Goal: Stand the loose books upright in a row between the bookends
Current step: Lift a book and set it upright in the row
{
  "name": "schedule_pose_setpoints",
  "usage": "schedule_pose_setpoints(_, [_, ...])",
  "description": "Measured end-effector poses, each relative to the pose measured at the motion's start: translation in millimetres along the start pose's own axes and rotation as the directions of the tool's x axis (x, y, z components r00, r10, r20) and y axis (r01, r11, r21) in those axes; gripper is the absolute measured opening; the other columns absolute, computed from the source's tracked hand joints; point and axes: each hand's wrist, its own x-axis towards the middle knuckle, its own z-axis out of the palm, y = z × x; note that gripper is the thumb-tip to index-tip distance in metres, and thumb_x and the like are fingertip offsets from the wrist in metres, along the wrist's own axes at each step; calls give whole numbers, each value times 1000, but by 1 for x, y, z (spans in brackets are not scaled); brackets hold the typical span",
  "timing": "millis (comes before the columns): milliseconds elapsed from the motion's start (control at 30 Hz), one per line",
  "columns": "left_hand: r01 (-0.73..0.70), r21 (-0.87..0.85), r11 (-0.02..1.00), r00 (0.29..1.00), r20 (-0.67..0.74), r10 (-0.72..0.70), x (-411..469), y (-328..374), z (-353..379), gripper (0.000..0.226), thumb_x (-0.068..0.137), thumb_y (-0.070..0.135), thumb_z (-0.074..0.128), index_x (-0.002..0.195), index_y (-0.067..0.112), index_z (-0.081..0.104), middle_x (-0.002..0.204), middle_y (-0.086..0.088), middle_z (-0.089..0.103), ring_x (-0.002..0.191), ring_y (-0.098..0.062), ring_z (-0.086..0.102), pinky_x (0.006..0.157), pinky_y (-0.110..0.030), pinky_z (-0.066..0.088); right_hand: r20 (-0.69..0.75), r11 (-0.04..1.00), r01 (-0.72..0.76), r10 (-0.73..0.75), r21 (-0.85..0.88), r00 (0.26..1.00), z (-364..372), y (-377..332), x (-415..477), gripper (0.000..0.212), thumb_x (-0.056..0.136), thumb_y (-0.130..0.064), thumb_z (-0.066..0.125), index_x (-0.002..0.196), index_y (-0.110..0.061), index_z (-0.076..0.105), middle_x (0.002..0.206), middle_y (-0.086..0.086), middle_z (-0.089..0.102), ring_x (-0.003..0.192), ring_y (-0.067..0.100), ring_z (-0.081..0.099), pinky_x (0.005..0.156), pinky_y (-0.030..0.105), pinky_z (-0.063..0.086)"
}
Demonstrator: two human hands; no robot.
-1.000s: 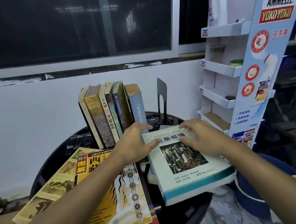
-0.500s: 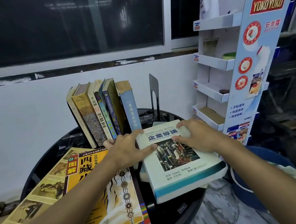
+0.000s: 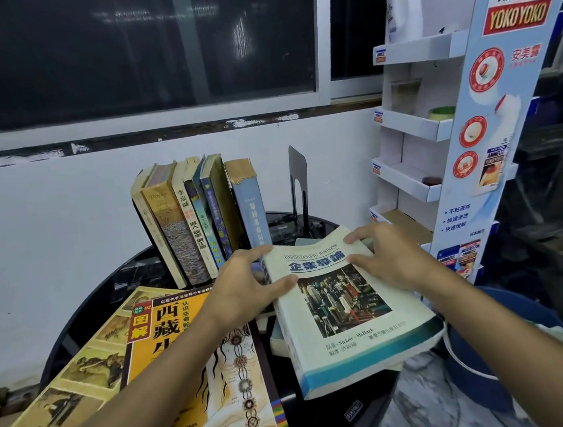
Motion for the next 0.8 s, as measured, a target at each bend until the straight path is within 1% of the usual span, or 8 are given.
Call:
schedule_pose_setpoints(67, [-11,-75,997,999,-51,7,1,4,-2,80,77,49,83,146,25,51,135,5,52,90,0,69,73,-14,56,-47,998,19,-17,54,999,-2,-3,1,32,94,-22,72,126,-22,69,116,-4,60,104,14,57,85,27,45])
schedule_pose_setpoints(167, [-30,-108,994,993,-115,18,3,5,-8,79,76,46,85,146,28,52,141,6,49,98,-11,68,78,-28,62,-139,991,62,-45,117,989,-5,-13,2,29,93,-18,73,122,-22,73,100,-13,54,96,12,55,83,24,40])
schedule_pose_setpoints(267, [-60,-211,976,985,-171,23,1,9,-19,75,77,35,87,144,31,54,141,8,48,102,-13,67,69,-37,64,-198,965,115,-68,237,978,-9,-22,6,24,91,-16,76,113,-25,75,108,-15,61,78,4,56,71,25,45])
schedule_pose_setpoints(400, [-163,-264,951,949,-306,78,-4,25,-39,69,78,26,87,139,37,57,141,15,47,105,-5,66,73,-34,65,-300,908,210,-100,363,949,-12,-35,17,26,88,-14,78,108,-30,77,111,-23,64,78,5,59,77,36,57])
schedule_pose_setpoints(500, [-264,-340,903,923,-360,134,-8,41,-53,70,78,16,87,138,38,57,138,11,53,103,1,68,71,-27,63,-355,833,284,-114,474,928,-15,-43,23,28,88,-11,78,108,-30,77,114,-23,65,81,6,60,81,39,59])
schedule_pose_setpoints(600, [-334,-361,871,904,-383,188,-12,54,-60,78,78,9,86,141,40,51,132,11,60,106,-1,68,73,-26,62,-391,755,342,-124,560,912,-18,-47,28,30,89,-10,77,113,-28,76,116,-26,64,89,13,64,85,44,60])
schedule_pose_setpoints(700, [-351,-398,847,903,-385,194,-17,62,-58,92,75,6,87,150,35,41,120,12,69,111,1,66,75,-17,58,-397,657,368,-112,658,911,-16,-46,29,32,90,-8,75,114,-29,75,122,-11,67,100,24,69,88,49,60])
schedule_pose_setpoints(800, [-342,-414,844,916,-348,200,-24,66,-52,77,75,7,87,140,29,54,113,19,73,113,3,65,79,-22,60,-353,570,342,-95,747,931,-13,-43,25,35,90,-6,74,114,-31,74,122,9,70,102,27,72,86,47,61])
